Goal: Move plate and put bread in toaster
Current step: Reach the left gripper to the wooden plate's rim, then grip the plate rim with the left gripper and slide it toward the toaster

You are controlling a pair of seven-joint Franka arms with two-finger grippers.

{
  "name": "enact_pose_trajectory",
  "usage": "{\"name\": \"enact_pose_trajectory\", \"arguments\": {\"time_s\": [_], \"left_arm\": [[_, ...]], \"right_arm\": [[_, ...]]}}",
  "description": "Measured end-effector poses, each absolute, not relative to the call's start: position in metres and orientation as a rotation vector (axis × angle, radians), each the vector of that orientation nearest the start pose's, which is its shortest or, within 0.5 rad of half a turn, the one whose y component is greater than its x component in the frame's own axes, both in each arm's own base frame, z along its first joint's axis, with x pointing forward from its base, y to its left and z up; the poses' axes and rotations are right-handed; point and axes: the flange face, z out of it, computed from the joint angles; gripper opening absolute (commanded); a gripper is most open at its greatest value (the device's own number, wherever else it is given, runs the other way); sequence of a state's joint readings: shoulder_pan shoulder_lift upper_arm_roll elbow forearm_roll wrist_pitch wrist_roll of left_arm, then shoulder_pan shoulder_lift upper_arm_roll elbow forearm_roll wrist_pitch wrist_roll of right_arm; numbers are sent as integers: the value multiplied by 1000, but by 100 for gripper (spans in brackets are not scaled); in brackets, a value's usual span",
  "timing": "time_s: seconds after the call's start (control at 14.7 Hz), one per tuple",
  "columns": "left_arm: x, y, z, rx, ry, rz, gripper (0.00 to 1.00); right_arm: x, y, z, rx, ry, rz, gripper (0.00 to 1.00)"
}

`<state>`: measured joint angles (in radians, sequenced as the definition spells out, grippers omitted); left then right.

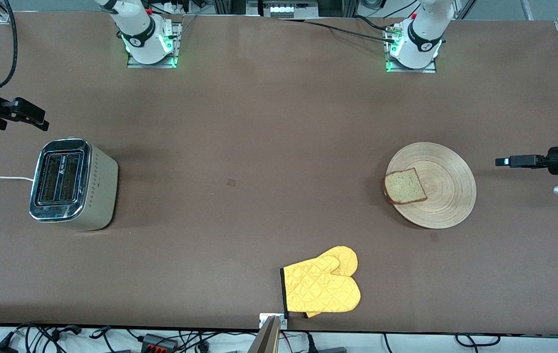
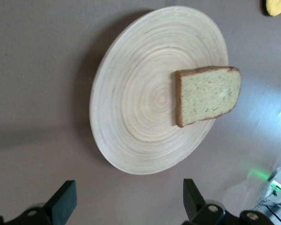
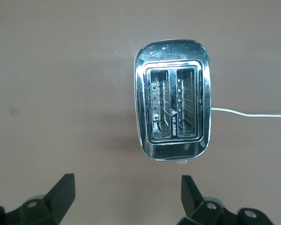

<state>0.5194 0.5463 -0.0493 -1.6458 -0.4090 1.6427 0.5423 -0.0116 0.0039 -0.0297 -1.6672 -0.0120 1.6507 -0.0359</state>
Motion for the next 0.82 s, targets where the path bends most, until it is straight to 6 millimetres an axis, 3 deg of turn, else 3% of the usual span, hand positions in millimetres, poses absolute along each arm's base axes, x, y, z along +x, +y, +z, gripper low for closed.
{"name": "enact_pose_trajectory", "arguments": {"time_s": [0.2,0.48,0.68,0.82], "left_arm": [[572,258,217,2403,77,-303,100],[579,243,176,2323,43,-269,95],[578,233,149,2262,55,-263,75],[578,230,143,2249,55,-266,52]], "right_arm": [[559,-24,584,-3153,6,33,100],[559,-24,584,-3153,5,33,100],[559,-24,583,-3153,5,34,100],[559,-24,583,-3153,5,33,100]]}}
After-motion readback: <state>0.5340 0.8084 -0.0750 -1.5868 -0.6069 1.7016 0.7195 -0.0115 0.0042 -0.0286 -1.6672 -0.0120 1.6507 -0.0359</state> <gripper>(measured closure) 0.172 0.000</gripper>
